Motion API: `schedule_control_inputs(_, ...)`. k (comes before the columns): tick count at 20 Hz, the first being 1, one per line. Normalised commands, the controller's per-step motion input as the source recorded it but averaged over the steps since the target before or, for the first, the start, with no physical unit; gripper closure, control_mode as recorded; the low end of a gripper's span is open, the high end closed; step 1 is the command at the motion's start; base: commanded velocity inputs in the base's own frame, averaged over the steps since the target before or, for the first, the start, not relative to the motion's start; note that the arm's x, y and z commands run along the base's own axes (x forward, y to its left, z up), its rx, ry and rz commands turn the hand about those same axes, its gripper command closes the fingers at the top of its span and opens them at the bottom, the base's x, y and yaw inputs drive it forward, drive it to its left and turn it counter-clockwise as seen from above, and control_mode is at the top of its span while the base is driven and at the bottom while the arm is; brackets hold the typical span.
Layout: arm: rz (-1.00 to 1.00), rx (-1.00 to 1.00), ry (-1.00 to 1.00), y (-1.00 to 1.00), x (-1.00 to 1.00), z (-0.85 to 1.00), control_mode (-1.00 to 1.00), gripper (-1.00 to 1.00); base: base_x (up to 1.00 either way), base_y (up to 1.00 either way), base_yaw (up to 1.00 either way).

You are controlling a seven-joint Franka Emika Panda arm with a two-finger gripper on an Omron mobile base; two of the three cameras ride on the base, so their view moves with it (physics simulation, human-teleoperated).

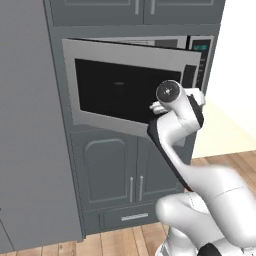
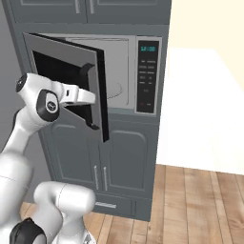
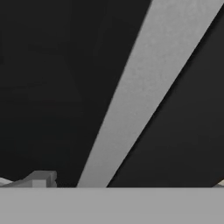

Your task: Pick the mug from the counter and place it inside the microwave. Then close the microwave.

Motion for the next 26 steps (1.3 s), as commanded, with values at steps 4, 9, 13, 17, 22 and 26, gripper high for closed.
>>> schedule_control_inputs(4,0.03,0.12,0.0,-0.11,0.44,0.06,-1.0,-1.0,0.0,0.0,0.0)
schedule_control_inputs(9,0.03,0.11,-0.01,-0.14,0.45,0.06,-1.0,-1.0,0.0,0.0,0.0)
schedule_control_inputs(13,0.04,0.11,-0.05,-0.12,0.36,0.0,-1.0,-1.0,0.0,0.0,0.0)
schedule_control_inputs(17,0.06,0.07,-0.1,-0.08,0.34,-0.01,-1.0,-1.0,0.0,0.0,0.0)
schedule_control_inputs(22,0.07,0.05,-0.11,-0.02,0.28,0.0,-1.0,-1.0,0.0,0.0,0.0)
schedule_control_inputs(26,0.07,0.03,-0.1,0.0,0.29,0.0,-1.0,-1.0,0.0,0.0,0.0)
